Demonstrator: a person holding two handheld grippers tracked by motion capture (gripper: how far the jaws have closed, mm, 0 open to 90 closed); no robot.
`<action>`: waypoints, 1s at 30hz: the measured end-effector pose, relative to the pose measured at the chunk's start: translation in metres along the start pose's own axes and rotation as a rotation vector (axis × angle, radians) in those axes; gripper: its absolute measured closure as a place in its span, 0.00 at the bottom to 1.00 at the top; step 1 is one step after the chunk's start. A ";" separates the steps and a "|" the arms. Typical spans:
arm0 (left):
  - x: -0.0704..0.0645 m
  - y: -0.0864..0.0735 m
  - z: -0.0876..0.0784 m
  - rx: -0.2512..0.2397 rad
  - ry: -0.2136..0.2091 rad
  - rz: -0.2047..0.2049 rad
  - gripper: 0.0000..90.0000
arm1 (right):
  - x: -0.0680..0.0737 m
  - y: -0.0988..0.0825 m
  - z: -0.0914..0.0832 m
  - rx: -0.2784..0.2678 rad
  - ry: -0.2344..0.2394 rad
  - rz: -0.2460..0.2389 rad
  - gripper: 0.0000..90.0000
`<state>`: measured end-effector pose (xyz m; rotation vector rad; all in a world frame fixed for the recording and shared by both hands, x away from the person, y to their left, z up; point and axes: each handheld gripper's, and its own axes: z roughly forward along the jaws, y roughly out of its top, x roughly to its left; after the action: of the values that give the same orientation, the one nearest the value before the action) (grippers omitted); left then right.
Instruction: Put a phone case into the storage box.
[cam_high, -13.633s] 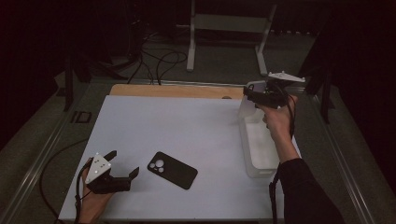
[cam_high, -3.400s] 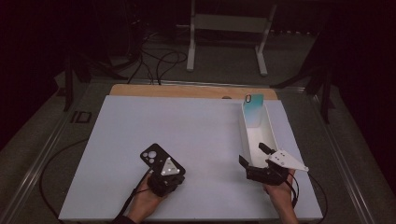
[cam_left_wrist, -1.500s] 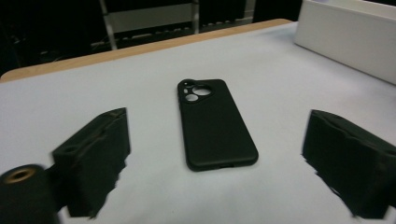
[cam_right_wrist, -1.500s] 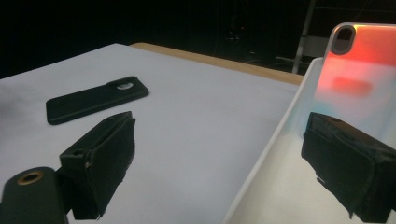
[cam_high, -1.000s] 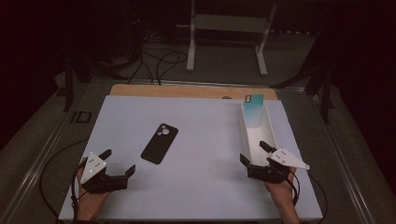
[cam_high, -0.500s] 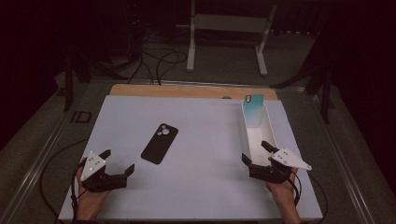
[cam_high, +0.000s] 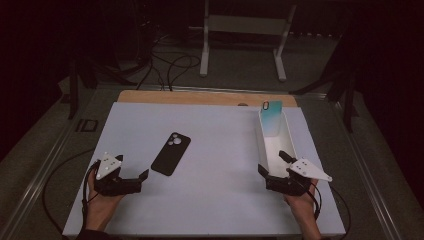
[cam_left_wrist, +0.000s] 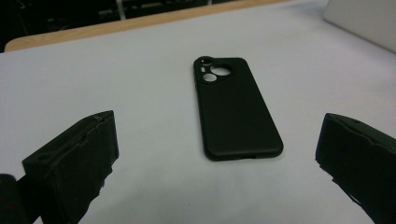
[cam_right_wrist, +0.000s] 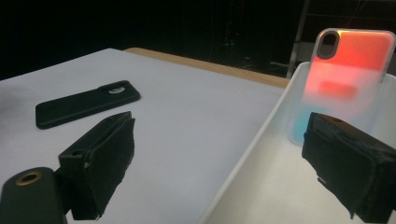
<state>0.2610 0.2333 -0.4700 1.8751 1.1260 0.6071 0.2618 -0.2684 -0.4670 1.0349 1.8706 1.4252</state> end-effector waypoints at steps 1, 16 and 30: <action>0.000 0.001 0.001 0.003 -0.001 0.003 0.00 | 0.000 0.000 0.000 0.000 0.000 0.000 0.11; -0.005 0.012 0.034 0.127 -0.021 0.009 0.00 | 0.000 0.000 0.000 0.002 -0.002 0.001 0.11; -0.015 0.020 0.074 0.241 -0.061 0.012 0.01 | -0.001 0.000 0.001 0.003 -0.004 0.000 0.11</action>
<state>0.3183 0.1842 -0.4914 2.0910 1.1920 0.4329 0.2629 -0.2684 -0.4671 1.0382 1.8706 1.4200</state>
